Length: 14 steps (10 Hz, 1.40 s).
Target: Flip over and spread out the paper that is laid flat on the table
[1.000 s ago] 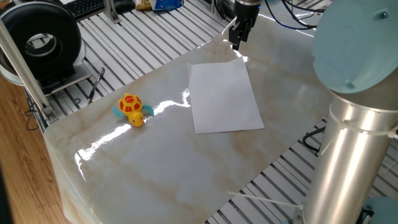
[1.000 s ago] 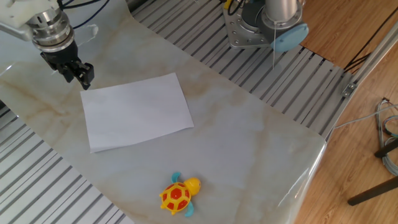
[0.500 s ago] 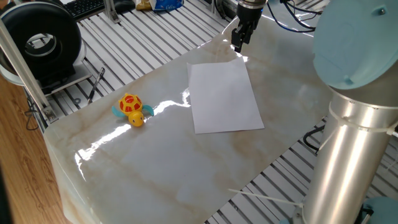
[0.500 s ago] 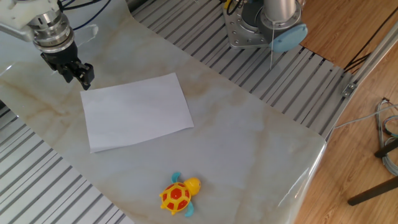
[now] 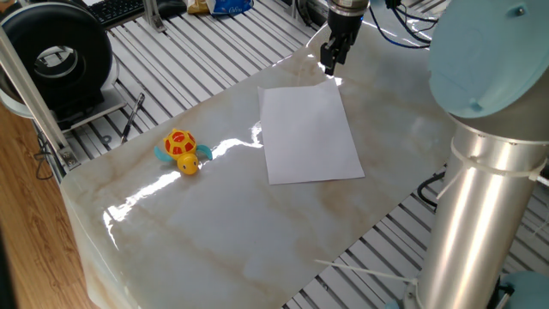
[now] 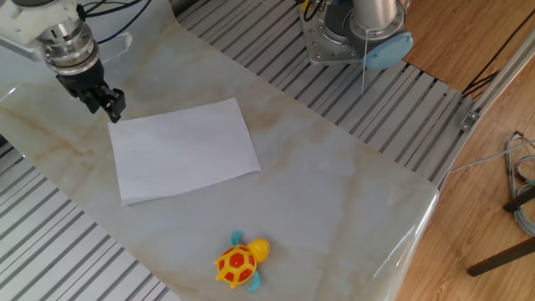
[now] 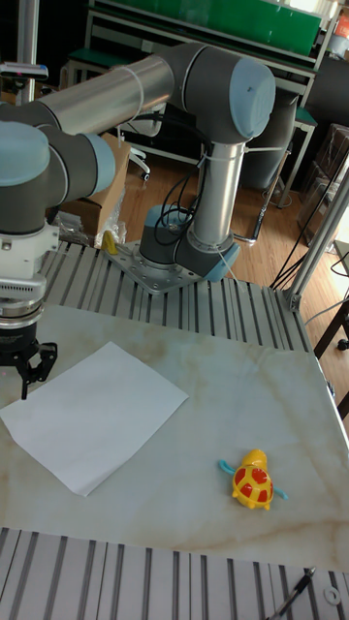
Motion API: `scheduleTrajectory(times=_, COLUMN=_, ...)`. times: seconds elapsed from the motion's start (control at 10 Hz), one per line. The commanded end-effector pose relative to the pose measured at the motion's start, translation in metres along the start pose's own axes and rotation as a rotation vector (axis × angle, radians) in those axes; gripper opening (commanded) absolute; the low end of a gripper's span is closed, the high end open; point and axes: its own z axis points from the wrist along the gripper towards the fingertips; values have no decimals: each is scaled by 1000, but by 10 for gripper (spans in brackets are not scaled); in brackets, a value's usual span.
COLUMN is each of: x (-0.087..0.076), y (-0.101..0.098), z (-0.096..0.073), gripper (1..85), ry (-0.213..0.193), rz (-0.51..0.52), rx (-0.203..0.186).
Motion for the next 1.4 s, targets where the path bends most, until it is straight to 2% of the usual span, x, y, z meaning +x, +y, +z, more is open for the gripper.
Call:
scheduleTrajectory(times=0.0, x=-3, y=-6, z=14, gripper=510, ry=-7, rz=1, rx=-8)
scheduleTrajectory(times=0.2, x=-6, y=-4, z=14, gripper=523, ry=-20, rz=3, rx=-17)
scheduleTrajectory(times=0.3, x=-2, y=-14, z=14, gripper=517, ry=-6, rz=13, rx=24)
scheduleTrajectory(times=0.5, x=-3, y=-2, z=17, gripper=510, ry=-12, rz=27, rx=-28)
scheduleTrajectory(times=0.6, x=-2, y=2, z=20, gripper=513, ry=-10, rz=34, rx=-41)
scheduleTrajectory(times=0.9, x=-4, y=7, z=27, gripper=513, ry=-16, rz=43, rx=-29)
scheduleTrajectory(times=1.3, x=-5, y=5, z=24, gripper=513, ry=-23, rz=35, rx=-26)
